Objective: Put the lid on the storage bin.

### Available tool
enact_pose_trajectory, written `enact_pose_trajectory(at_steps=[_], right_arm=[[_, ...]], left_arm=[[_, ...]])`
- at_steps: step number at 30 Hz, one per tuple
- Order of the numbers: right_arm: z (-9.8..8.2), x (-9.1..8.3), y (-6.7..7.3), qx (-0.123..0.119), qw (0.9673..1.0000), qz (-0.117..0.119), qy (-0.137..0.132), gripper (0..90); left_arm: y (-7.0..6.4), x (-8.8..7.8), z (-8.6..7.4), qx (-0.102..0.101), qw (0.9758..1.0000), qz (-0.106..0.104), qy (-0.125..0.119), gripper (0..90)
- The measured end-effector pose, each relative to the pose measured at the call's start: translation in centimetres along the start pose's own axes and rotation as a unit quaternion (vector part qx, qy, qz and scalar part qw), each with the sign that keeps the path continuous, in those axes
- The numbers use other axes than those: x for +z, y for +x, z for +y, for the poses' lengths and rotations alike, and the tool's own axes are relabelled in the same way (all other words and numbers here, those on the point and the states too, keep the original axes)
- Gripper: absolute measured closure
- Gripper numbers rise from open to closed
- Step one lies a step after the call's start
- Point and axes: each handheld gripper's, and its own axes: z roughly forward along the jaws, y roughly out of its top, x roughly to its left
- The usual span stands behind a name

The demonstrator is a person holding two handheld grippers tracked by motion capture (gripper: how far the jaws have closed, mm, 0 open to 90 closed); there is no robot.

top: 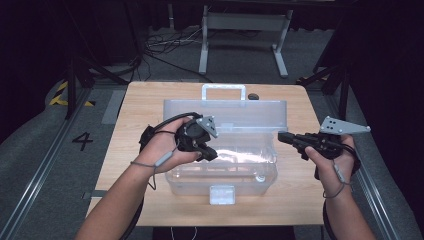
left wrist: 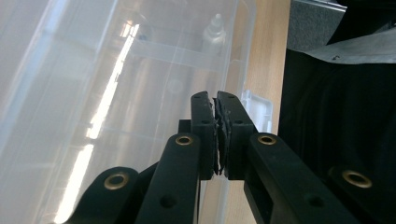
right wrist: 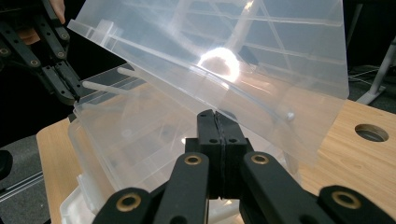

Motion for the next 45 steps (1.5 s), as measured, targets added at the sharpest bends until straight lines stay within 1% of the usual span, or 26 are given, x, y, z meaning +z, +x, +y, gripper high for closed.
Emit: enact_pose_trajectory(at_steps=[3, 5, 6, 11, 12, 15, 20, 22, 23, 24, 25, 26, 30, 35, 36, 37, 40, 41, 42, 44, 45], right_arm=[[0.0, 0.0, 0.0, 0.001, 1.0, 0.0, 0.001, 90.0], [0.0, 0.0, 0.0, 0.0, 1.0, -0.001, 0.002, 90.0], [0.0, 0.0, 0.0, -0.001, 1.0, -0.002, 0.002, 90.0], [0.0, 0.0, 0.1, -0.002, 1.0, -0.003, 0.004, 90.0], [0.0, 0.0, 0.1, -0.002, 1.0, -0.003, 0.004, 90.0], [0.0, 0.0, 0.1, -0.003, 1.0, -0.004, 0.004, 90.0], [0.0, 0.0, 0.1, -0.003, 1.0, -0.004, 0.005, 90.0], [0.0, 0.0, 0.1, -0.003, 1.0, -0.004, 0.005, 90.0], [0.0, 0.0, 0.1, -0.003, 1.0, -0.004, 0.005, 90.0], [0.0, 0.0, 0.1, -0.003, 1.0, -0.004, 0.006, 90.0], [0.0, 0.0, 0.1, -0.003, 1.0, -0.004, 0.006, 90.0], [0.0, 0.0, 0.1, -0.003, 1.0, -0.004, 0.006, 90.0], [0.0, -0.1, 0.1, -0.004, 1.0, -0.004, 0.007, 90.0], [0.0, -0.1, 0.2, -0.005, 0.9999, -0.005, 0.008, 90.0], [0.0, -0.1, 0.2, -0.006, 0.9999, -0.006, 0.008, 90.0], [0.0, -0.1, 0.2, -0.006, 0.9999, -0.006, 0.008, 90.0], [0.0, -0.1, 0.2, -0.005, 0.9999, -0.005, 0.007, 90.0], [0.0, -0.1, 0.2, -0.006, 0.9999, -0.006, 0.008, 90.0], [0.0, -0.1, 0.2, -0.006, 0.9999, -0.006, 0.008, 90.0], [0.0, -0.1, 0.2, -0.008, 0.9999, -0.007, 0.008, 90.0], [0.0, -0.1, 0.2, -0.008, 0.9999, -0.007, 0.009, 90.0]], left_arm=[[0.2, -0.3, -0.5, -0.005, 1.0, 0.001, -0.004, 85.6], [0.3, -0.5, -1.0, -0.014, 0.9999, 0.003, -0.006, 85.0], [0.4, -0.8, -1.5, -0.018, 0.9998, 0.004, -0.01, 84.9], [0.5, -1.3, -2.2, -0.026, 0.9996, 0.002, -0.015, 83.8], [0.6, -1.5, -2.5, -0.032, 0.9994, 0.001, -0.017, 83.8], [0.7, -1.8, -3.1, -0.038, 0.999, 0.004, -0.023, 83.5], [1.0, -2.5, -4.1, -0.052, 0.9979, 0.01, -0.038, 83.3], [1.0, -2.7, -4.3, -0.054, 0.9977, 0.011, -0.041, 82.8], [1.0, -2.9, -4.6, -0.057, 0.9972, 0.011, -0.047, 82.8], [1.0, -3.1, -5.0, -0.061, 0.9967, 0.013, -0.052, 82.8], [1.0, -3.1, -5.0, -0.061, 0.9967, 0.013, -0.052, 82.8], [0.9, -3.2, -5.3, -0.062, 0.9964, 0.013, -0.057, 82.8], [0.7, -3.5, -6.2, -0.07, 0.9953, 0.021, -0.063, 83.0], [1.0, -3.9, -7.5, -0.091, 0.9927, 0.029, -0.074, 82.9], [1.1, -4.1, -8.0, -0.098, 0.9916, 0.033, -0.079, 82.6], [1.1, -4.1, -8.0, -0.098, 0.9916, 0.033, -0.079, 82.0], [1.2, -4.3, -8.7, -0.109, 0.9886, 0.035, -0.098, 82.0], [1.2, -4.3, -9.2, -0.116, 0.9864, 0.035, -0.111, 82.2], [1.2, -4.3, -9.2, -0.116, 0.9864, 0.035, -0.111, 82.2], [1.3, -4.4, -9.9, -0.124, 0.984, 0.033, -0.124, 82.2], [1.5, -4.4, -10.2, -0.128, 0.9834, 0.035, -0.123, 82.0]])
